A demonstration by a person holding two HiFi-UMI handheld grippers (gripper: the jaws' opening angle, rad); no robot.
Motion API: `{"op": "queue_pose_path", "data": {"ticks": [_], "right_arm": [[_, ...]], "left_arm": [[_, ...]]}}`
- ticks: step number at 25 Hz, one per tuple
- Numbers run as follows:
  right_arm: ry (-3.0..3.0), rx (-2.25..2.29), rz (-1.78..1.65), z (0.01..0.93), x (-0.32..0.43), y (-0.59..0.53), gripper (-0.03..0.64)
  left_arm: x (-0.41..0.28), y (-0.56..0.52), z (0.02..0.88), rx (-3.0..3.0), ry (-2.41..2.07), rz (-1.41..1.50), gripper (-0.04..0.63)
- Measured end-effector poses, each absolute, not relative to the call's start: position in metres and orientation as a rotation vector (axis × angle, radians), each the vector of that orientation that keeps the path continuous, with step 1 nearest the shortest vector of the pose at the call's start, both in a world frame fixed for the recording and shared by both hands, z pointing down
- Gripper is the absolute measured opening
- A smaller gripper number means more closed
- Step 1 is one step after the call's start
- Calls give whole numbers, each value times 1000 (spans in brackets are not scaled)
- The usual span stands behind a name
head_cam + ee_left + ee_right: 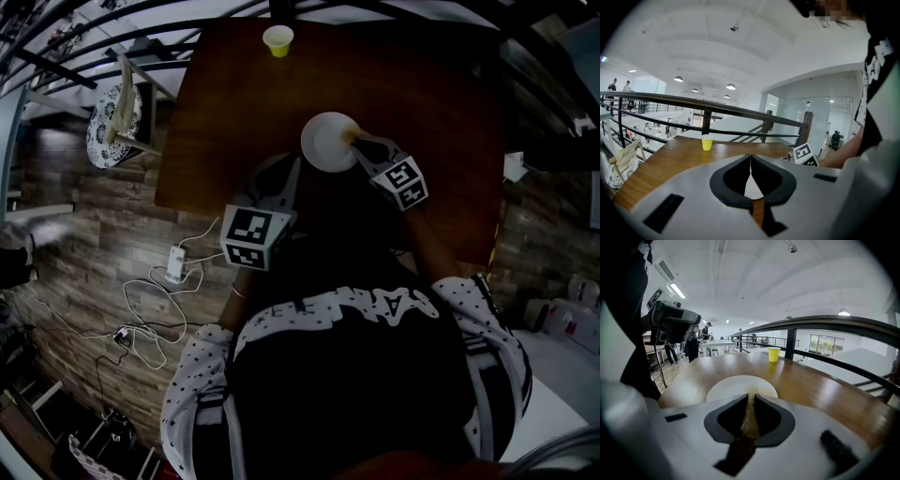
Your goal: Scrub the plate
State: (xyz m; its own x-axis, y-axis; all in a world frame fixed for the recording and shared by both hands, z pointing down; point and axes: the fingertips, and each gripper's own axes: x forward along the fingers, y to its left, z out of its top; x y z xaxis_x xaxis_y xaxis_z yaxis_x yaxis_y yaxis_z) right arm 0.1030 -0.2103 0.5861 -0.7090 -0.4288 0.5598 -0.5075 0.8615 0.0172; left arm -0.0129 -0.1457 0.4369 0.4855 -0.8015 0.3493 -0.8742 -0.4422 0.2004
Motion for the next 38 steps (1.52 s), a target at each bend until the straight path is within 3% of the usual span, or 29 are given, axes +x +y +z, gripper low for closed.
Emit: {"op": "queue_pose_path", "data": {"ticks": [38], "right_arm": [[-2446, 702, 196, 587, 89, -168, 49]], "left_arm": [[-27, -116, 434, 2417, -1368, 265, 15]]}}
